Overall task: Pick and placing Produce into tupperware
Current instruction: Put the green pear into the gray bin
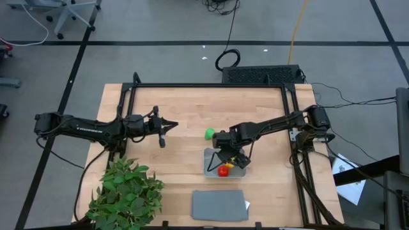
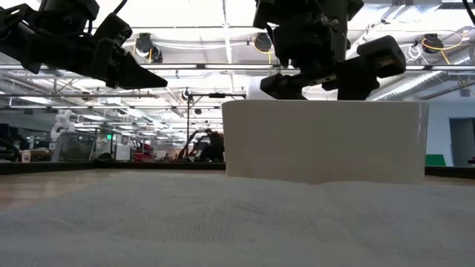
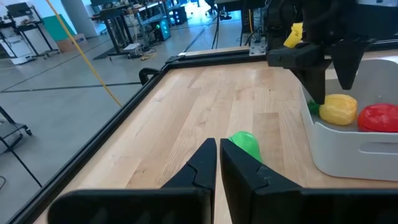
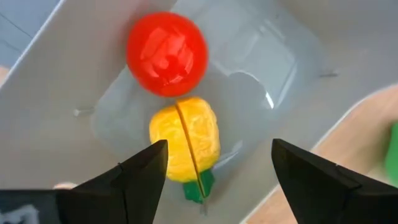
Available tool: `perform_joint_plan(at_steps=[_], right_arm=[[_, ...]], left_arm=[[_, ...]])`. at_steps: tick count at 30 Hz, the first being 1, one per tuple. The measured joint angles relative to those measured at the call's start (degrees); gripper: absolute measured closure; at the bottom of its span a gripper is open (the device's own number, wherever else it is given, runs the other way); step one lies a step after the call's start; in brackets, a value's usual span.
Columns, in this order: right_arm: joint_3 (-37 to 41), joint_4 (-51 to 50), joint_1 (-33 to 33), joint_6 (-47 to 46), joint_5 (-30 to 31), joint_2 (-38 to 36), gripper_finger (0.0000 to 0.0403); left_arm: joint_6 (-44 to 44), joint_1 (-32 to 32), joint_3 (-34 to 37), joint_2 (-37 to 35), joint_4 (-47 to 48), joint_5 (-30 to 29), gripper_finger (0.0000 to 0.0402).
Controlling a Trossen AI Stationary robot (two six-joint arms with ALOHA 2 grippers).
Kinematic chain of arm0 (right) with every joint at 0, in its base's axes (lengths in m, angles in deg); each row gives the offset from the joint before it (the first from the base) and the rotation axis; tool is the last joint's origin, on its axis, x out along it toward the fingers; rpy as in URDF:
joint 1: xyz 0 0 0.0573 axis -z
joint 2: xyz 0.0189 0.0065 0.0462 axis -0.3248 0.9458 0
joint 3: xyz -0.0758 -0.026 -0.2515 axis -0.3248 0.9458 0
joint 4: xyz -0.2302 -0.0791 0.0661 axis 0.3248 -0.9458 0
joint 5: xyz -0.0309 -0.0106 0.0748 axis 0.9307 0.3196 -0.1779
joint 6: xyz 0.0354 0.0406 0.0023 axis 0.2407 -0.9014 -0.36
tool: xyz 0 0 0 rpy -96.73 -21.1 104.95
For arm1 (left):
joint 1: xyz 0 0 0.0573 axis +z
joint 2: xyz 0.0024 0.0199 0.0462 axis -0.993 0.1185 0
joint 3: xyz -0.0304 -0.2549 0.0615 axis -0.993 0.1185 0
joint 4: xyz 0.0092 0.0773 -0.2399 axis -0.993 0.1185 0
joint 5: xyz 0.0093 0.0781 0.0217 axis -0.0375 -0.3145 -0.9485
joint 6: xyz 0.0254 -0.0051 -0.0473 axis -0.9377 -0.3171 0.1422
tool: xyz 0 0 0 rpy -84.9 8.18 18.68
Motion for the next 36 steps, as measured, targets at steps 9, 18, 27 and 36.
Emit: perform_joint_plan(at_steps=[9,18,27,36], right_arm=[[-0.36,0.0,1.57,1.84,0.04,0.0,0.0239],[-0.36,-0.14,2.46,2.82,0.02,0.0,0.0394],[-0.36,-0.44,2.54,3.28,0.01,0.0,0.04],[-0.36,0.88,7.4,2.45,-0.42,-2.8,0.0402]], left_arm=[[0.22,0.0,0.0,0.0,0.96,0.02,0.0376],[0.2,0.0,0.0,0.01,0.96,0.02,0.0376],[0.17,0.0,0.0,-0.01,0.96,0.02,0.0376],[0.17,-0.01,0.0,0.0,0.94,0.02,0.0376]])
